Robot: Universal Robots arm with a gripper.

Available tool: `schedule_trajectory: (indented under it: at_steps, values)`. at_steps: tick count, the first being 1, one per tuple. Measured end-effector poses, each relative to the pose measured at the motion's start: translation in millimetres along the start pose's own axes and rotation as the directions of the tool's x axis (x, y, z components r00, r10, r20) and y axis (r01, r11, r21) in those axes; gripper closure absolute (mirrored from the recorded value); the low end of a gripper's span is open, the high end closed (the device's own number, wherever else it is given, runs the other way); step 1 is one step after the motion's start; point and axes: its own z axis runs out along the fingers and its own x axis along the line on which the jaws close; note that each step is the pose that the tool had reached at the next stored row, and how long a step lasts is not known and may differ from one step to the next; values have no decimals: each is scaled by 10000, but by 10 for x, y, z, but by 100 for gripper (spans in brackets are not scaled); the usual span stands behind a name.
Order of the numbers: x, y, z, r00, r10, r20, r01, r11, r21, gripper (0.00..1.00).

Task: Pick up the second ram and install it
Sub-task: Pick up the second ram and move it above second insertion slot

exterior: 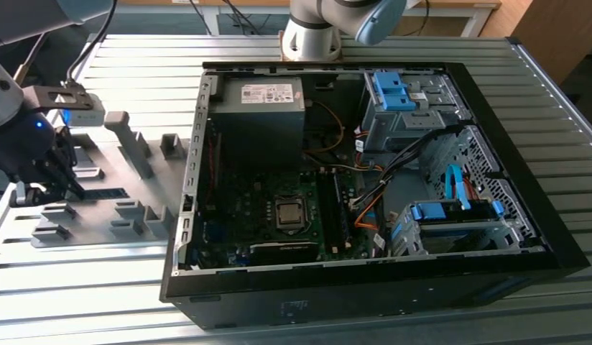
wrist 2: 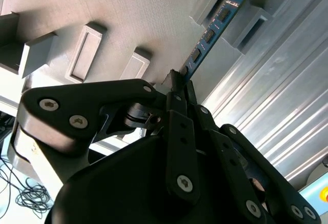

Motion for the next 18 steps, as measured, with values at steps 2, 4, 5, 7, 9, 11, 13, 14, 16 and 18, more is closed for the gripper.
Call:
schedule_trajectory:
  at_steps: [2, 4, 5, 7, 9, 11, 13, 14, 16, 18]
  values:
    - [0, 0, -5, 10000, 0, -1, 0, 10000, -1, 86]
    - [0, 0, -9, 10000, 0, -1, 0, 10000, -1, 86]
    - [0, 0, -11, 10000, 0, -1, 0, 10000, -1, 86]
    - [0, 0, -16, 10000, 0, 0, 0, 10000, -1, 86]
    - [-1, 0, -22, 10000, 0, -1, 0, 10000, -1, 86]
    - [-1, 0, -27, 10000, 0, -1, 0, 10000, -2, 86]
    - [-1, 0, -32, 10000, -1, -1, 1, 10000, -1, 86]
    - [-1, 0, -34, 10000, 0, 0, 0, 10000, -1, 86]
    - [-1, 0, -42, 10000, 0, -1, 0, 10000, -2, 86]
    - [-1, 0, -47, 10000, 0, -1, 0, 10000, -1, 86]
